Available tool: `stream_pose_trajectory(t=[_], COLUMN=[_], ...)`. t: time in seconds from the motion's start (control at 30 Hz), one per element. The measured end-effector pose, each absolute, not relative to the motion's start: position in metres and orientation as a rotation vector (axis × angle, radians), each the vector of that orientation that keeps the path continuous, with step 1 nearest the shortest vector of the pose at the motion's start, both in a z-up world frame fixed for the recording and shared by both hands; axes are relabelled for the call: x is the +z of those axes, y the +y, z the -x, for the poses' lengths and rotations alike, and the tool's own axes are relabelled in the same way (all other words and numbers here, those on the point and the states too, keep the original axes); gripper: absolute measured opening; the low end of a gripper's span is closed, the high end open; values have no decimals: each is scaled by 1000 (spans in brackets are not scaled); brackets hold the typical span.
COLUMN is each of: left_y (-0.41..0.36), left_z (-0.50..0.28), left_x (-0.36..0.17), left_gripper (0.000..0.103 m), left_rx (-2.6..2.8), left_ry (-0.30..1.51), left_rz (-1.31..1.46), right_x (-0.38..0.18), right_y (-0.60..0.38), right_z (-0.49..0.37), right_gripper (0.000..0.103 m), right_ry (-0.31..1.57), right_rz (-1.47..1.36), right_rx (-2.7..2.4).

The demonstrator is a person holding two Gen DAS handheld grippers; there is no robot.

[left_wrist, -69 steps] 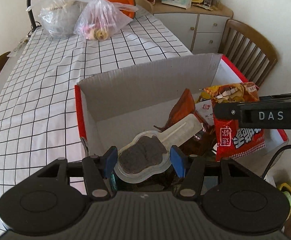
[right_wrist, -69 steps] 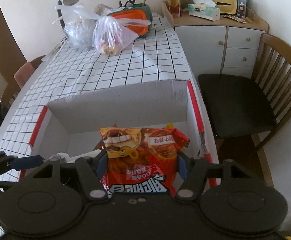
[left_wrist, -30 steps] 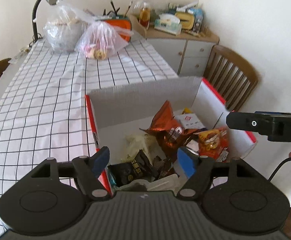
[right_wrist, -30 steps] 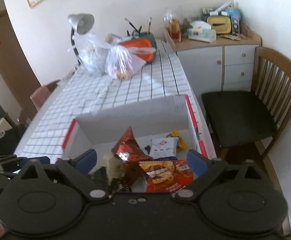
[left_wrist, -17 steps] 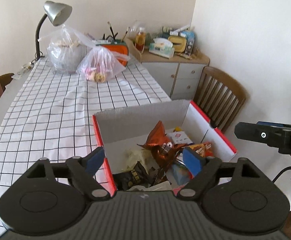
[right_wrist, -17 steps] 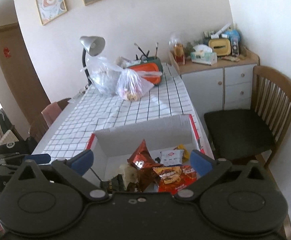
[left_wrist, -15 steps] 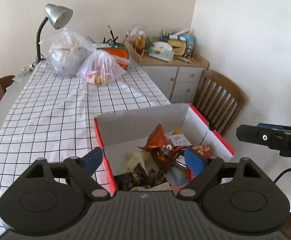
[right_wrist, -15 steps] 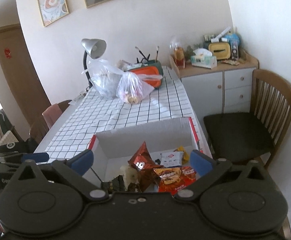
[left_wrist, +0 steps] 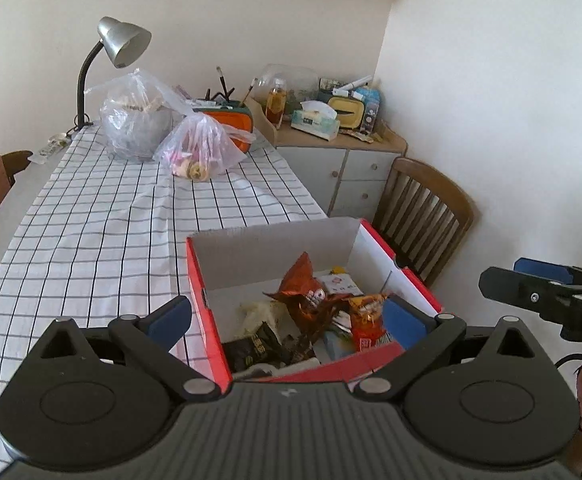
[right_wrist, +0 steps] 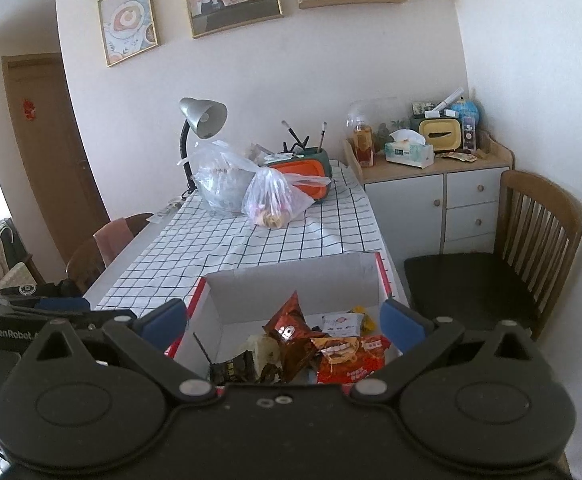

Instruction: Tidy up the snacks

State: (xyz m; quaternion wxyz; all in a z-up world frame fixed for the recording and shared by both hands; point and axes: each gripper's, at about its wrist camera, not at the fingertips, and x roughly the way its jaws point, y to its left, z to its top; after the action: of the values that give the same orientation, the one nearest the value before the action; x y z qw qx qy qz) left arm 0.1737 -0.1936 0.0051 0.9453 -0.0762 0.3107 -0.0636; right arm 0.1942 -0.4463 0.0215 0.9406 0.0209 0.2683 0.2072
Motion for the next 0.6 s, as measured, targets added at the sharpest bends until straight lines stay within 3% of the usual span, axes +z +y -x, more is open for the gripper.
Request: stream_pose_trajectory(t=[0.6], left_y=[-196], left_z=[-166], left_x=[7], left_gripper=[102], left_rx=[-93], left_ry=[665], left_rz=[165], right_x=[17], right_y=[-441], right_z=[-189], right_gripper=[103], right_ry=[561], right_rz=[-29], right_rx=[438])
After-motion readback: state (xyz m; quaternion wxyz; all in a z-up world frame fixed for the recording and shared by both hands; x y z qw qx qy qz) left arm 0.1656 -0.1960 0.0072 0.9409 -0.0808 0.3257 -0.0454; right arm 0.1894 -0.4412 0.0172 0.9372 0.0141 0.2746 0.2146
